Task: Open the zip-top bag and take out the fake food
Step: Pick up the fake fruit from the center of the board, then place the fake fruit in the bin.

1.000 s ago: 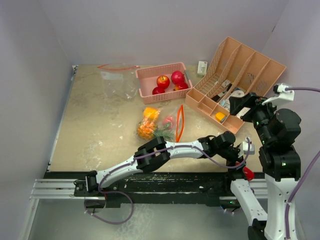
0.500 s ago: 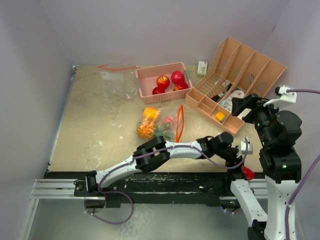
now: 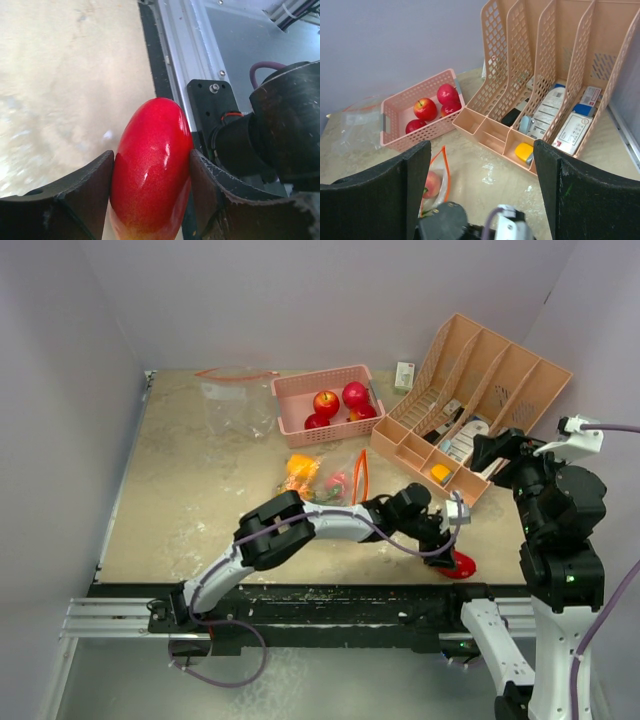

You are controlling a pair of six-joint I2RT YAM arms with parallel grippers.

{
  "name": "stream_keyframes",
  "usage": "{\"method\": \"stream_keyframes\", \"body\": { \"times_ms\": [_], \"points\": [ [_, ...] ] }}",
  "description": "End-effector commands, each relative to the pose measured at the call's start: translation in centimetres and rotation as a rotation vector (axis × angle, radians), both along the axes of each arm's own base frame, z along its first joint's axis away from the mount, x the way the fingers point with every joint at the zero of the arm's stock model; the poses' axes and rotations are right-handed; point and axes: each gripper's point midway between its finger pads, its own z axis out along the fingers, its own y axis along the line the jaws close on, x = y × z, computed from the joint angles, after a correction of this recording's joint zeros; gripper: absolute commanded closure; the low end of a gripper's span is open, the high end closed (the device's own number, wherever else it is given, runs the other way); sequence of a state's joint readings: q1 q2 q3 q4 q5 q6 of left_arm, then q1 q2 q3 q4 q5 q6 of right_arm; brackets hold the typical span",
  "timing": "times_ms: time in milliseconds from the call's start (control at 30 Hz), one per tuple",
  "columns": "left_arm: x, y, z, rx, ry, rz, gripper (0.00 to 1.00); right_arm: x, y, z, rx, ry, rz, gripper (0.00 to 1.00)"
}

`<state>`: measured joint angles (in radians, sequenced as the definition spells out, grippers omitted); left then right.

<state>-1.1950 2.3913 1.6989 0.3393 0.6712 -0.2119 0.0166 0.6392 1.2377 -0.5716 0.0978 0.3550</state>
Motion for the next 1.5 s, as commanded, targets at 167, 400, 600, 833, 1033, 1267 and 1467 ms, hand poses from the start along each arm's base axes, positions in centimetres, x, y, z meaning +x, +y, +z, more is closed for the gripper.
{"method": "stream_keyframes", "body": {
  "times_ms": [167, 400, 600, 833, 1033, 1267, 1467],
  "points": [
    [8.2, 4.4, 12.9, -0.149, -0.173, 0.183, 0.59, 0.9, -1.3, 1.5, -0.028, -0.041, -0.064, 0.16],
    [18.6, 10.2, 17.2, -0.103, -0.241, 0.452, 0.58, 2.6, -1.2, 1.5, -0.031, -0.02, -0.061, 0.16],
    [29.4, 17.1, 17.8, -0.035, -0.222, 0.746, 0.58, 3.6, -0.7, 0.8, -0.017, 0.006, -0.038, 0.16],
    [39.3, 27.7, 15.8, 0.022, -0.121, 1.129, 0.62, 4.5, 0.8, -0.6, 0.031, 0.034, 0.036, 0.16],
    [44.5, 33.9, 12.5, 0.112, -0.028, 1.321, 0.52, 5.7, 2.6, -3.3, 0.074, 0.086, 0.125, 0.17],
    [45.1, 35.4, 10.8, 0.182, 0.013, 1.381, 0.12, 7.2, 2.6, -5.3, 0.072, 0.124, 0.12, 0.15],
    [41.7, 34.8, 15.2, 0.107, -0.045, 1.383, 0.04, 8.1, 2.6, -10.1, 0.075, 0.215, 0.117, 0.15]
  ]
}}
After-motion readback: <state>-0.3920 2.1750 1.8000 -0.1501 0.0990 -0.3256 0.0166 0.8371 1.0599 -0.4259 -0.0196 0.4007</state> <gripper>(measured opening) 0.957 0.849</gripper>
